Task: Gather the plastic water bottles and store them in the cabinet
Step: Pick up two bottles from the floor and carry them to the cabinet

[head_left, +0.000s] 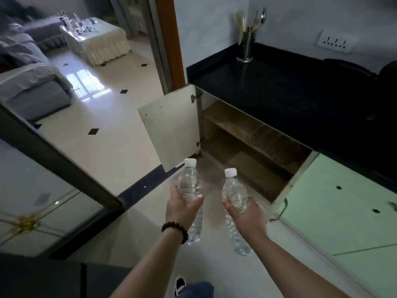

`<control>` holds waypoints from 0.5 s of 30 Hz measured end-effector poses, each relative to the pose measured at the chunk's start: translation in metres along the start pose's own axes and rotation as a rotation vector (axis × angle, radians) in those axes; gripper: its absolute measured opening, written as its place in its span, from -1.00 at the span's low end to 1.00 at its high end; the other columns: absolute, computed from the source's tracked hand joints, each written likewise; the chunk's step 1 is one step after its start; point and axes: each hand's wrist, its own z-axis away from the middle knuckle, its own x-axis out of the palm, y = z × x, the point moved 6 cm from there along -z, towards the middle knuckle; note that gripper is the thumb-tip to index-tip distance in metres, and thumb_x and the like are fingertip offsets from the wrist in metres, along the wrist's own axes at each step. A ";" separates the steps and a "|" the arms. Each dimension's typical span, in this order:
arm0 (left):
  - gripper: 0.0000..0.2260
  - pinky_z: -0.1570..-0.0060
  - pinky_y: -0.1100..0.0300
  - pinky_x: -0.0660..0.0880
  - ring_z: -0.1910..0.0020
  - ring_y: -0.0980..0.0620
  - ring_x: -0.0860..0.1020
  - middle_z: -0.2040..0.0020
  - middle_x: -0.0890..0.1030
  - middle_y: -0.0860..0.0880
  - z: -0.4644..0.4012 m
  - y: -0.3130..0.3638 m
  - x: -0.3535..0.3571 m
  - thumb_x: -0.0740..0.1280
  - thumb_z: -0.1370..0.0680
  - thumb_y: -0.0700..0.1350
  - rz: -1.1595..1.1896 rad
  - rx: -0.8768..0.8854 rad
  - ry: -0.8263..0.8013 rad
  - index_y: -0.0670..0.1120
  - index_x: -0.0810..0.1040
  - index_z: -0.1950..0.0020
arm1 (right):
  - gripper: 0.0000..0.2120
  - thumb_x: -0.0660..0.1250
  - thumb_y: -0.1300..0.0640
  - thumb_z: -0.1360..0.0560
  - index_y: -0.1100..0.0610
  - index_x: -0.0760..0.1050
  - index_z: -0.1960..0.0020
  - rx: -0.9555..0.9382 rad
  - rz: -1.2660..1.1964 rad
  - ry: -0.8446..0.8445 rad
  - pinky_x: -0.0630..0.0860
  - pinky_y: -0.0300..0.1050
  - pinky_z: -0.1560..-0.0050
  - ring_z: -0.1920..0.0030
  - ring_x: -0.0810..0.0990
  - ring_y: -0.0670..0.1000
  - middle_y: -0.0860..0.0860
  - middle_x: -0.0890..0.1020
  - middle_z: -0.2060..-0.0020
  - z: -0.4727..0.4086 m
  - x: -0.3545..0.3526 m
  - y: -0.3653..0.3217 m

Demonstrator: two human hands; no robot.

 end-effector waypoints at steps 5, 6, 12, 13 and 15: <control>-0.58 0.04 -0.03 0.62 0.10 0.05 0.63 0.05 0.61 0.05 -0.077 0.017 0.002 0.53 -0.31 0.12 -0.051 0.028 -0.156 0.12 0.39 -0.01 | -0.44 0.40 -0.32 -0.33 0.14 0.44 0.00 0.132 -0.066 0.141 0.48 -0.05 0.15 0.15 0.56 0.08 0.05 0.58 0.16 -0.037 0.017 -0.019; -0.58 0.05 -0.02 0.62 0.10 0.05 0.62 0.04 0.60 0.05 -0.089 0.021 0.007 0.53 -0.31 0.12 -0.054 0.030 -0.189 0.12 0.39 -0.02 | -0.42 0.40 -0.32 -0.34 0.15 0.43 -0.04 0.161 -0.060 0.156 0.44 -0.08 0.14 0.14 0.54 0.08 0.05 0.56 0.13 -0.044 0.018 -0.020; -0.60 0.23 0.22 0.54 0.12 0.11 0.61 0.03 0.60 0.03 -0.153 0.046 0.059 0.53 -0.40 0.01 -0.106 0.036 -0.354 0.01 0.37 -0.08 | -0.45 0.38 -0.30 -0.37 0.15 0.40 -0.05 0.275 -0.050 0.266 0.40 -0.12 0.17 0.15 0.52 0.05 0.04 0.55 0.11 -0.100 0.015 -0.025; -0.59 0.27 0.27 0.51 0.13 0.13 0.60 0.04 0.60 0.04 -0.164 0.051 0.070 0.52 -0.40 0.01 -0.128 0.043 -0.375 -0.01 0.37 -0.08 | -0.46 0.38 -0.30 -0.37 0.14 0.40 -0.03 0.293 -0.065 0.280 0.42 -0.10 0.17 0.14 0.53 0.06 0.05 0.57 0.10 -0.112 0.015 -0.024; -0.58 0.33 0.34 0.43 0.15 0.19 0.56 0.07 0.56 0.09 -0.186 0.060 0.093 0.51 -0.41 0.02 -0.185 0.055 -0.418 -0.05 0.36 -0.08 | -0.43 0.36 -0.32 -0.36 0.16 0.42 -0.04 0.319 -0.091 0.309 0.48 -0.07 0.13 0.07 0.58 0.12 0.09 0.61 0.05 -0.138 0.016 -0.022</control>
